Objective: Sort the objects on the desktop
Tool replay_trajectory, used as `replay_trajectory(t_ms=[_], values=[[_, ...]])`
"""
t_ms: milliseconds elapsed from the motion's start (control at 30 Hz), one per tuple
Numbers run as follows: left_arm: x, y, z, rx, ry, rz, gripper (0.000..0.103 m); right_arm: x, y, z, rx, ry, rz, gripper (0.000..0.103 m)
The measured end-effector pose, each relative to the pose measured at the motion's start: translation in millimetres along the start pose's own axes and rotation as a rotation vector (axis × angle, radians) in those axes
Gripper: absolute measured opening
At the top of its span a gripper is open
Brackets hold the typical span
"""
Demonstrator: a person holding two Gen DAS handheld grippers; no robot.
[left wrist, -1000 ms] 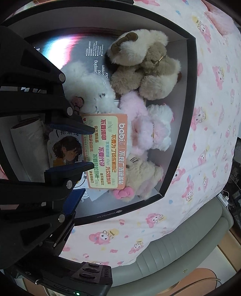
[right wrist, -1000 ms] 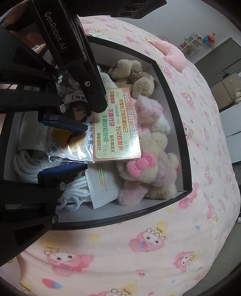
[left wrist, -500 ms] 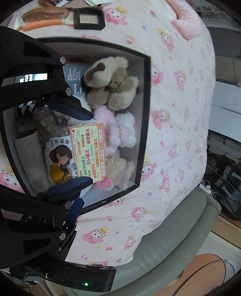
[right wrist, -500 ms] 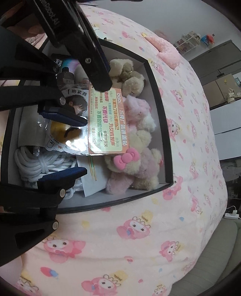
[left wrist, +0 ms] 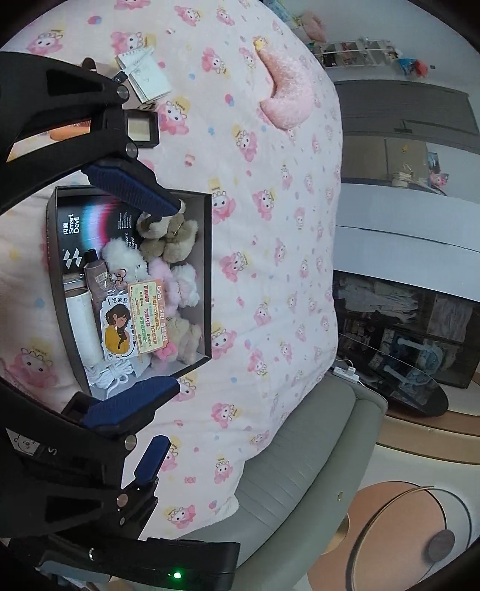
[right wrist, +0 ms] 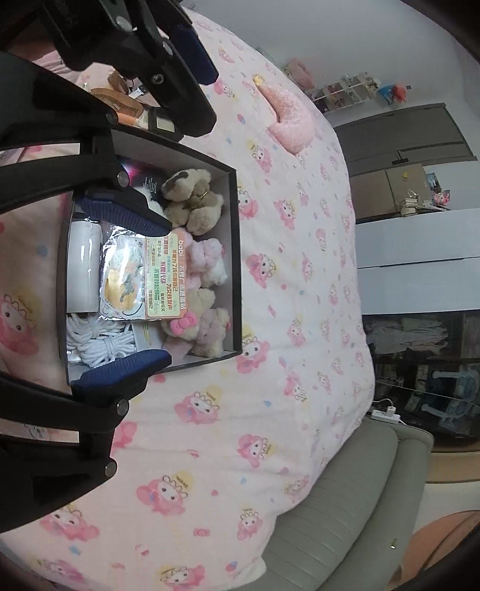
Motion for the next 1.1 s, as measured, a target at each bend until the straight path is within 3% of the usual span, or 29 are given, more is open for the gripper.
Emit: replay_trajectory(t_ms=[67, 133, 467, 767, 1100], values=[[2.1, -20.6, 3.8, 0.038, 0.009, 0.007, 0.097, -6.4, -17.9, 1.7, 0.028, -0.011, -0.002, 0.070], [3.4, -40.0, 4.8, 0.067, 0.012, 0.014, 0.102, -12.2, -36.5, 1.9, 0.053, -0.013, 0.015, 0.072], [1.8, -106.5, -7.0, 0.134, 0.019, 0.070, 0.102, -9.8, -108.0, -3.7, 0.166, -0.001, -0.029, 0.075], [9.6, -134.9, -23.6, 0.144, 0.036, 0.080, 0.102, -6.2, -152.0, -13.3, 0.241, 0.016, -0.058, 0.075], [22.6, -152.4, -31.5, 0.159, 0.086, 0.105, 0.102, 0.5, -168.8, -28.8, 0.253, 0.035, -0.077, 0.075]])
Point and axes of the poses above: each gripper's, at about its wrist camera, not at the fingertips, and y roughly the way its jaws point, x to its right, z to its top, the point moved 7 cm from there along y, roughly the way its jaws point, and after that the axes turned 3 degrees about x, right-handed, at the moved point
